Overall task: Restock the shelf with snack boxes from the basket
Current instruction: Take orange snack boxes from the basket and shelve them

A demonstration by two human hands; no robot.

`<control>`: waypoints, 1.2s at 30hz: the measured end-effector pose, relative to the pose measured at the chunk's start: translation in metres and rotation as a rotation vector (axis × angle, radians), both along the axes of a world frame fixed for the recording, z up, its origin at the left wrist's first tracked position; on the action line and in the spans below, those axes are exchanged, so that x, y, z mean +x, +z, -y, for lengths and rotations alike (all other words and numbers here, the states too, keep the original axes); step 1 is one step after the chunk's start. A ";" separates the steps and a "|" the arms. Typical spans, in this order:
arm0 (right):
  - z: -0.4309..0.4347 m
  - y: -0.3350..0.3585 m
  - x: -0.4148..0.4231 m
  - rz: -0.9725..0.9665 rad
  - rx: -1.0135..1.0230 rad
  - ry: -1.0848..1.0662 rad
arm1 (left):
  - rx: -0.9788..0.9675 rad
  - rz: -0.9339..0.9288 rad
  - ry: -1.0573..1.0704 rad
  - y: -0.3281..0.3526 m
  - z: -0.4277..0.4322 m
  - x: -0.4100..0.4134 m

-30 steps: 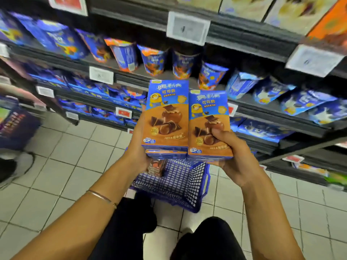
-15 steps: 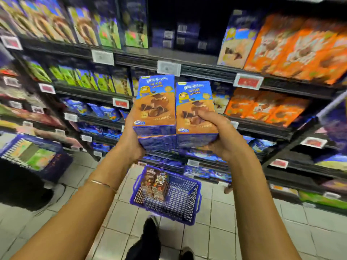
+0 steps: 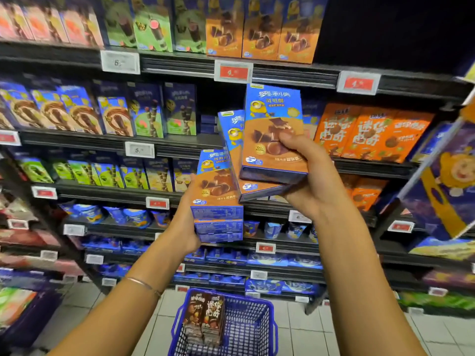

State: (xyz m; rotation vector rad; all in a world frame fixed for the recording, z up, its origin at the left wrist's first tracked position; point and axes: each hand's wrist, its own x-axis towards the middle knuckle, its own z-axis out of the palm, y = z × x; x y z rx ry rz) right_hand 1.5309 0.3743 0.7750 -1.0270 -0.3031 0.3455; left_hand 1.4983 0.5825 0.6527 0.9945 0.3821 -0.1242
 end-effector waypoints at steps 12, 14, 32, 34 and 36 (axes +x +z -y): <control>-0.042 -0.006 0.024 -0.163 -0.158 -0.081 | -0.007 0.021 0.032 0.008 0.000 0.022; -0.046 -0.004 0.023 -0.178 -0.132 -0.072 | -0.019 0.039 0.043 0.011 0.001 0.026; -0.019 0.045 0.048 -0.098 0.082 -0.069 | 0.009 0.127 -0.041 0.068 0.031 0.054; -0.012 0.051 0.052 -0.057 0.053 -0.096 | 0.041 0.126 -0.017 0.073 0.035 0.057; -0.004 0.056 0.058 -0.010 0.022 -0.107 | 0.073 0.113 -0.002 0.075 0.037 0.057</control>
